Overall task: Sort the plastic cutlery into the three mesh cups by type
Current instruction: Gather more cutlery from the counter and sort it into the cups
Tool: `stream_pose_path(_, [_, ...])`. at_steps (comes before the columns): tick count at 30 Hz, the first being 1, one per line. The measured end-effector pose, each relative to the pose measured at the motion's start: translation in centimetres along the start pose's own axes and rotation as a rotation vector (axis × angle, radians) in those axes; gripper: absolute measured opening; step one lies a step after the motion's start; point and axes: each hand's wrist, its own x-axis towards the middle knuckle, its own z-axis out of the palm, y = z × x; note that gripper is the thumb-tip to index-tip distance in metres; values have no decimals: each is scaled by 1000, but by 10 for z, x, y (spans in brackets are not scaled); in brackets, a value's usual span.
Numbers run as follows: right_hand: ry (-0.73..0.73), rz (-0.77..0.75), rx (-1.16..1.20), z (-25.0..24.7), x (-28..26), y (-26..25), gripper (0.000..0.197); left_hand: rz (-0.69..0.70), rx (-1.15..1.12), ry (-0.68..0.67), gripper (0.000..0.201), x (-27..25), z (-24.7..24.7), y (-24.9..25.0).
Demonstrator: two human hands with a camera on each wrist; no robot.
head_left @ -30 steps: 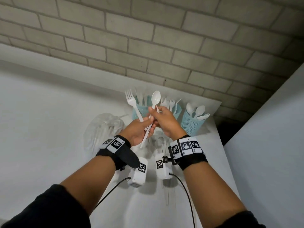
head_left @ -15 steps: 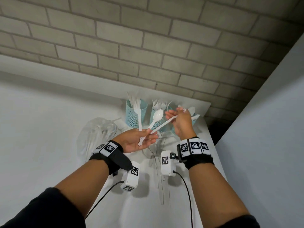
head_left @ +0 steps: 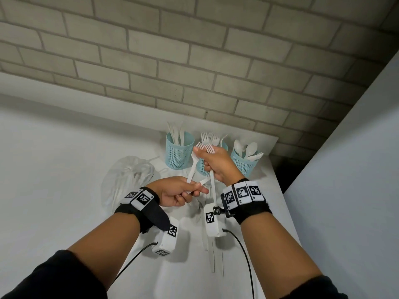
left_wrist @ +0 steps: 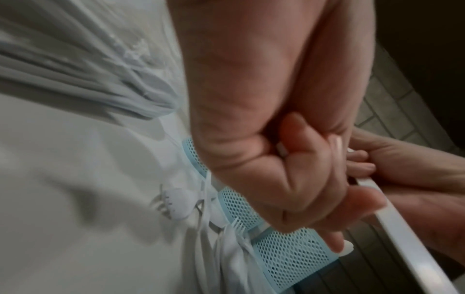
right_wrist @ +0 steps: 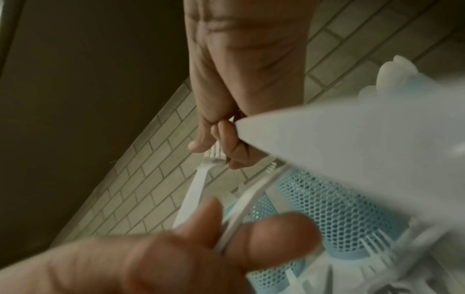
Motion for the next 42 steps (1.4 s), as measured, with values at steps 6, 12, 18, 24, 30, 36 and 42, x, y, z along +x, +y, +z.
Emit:
stream_pose_path(6, [-7, -90, -129, 2, 7, -3, 10, 69, -31, 100, 20, 5, 3, 2])
stream_pose_path(12, [182, -96, 369, -23, 27, -31, 15, 194, -88, 202, 23, 9, 5, 17])
stream_pose_path(18, [557, -364, 463, -47, 61, -57, 21, 247, -167, 263, 31, 18, 5, 26])
stream_pose_path(24, [660, -509, 367, -37, 88, -47, 21, 242, -252, 326, 31, 23, 5, 28])
stream_pose_path(30, [793, -544, 414, -40, 101, -32, 19, 269, -281, 390, 29, 22, -6, 23])
stream_pose_path(36, [589, -403, 115, -31, 97, -7, 16, 311, -312, 396, 27, 24, -2, 25])
stream_pose_path(42, [593, -606, -223, -25, 71, -4, 34, 345, -267, 385, 23, 22, 11, 28])
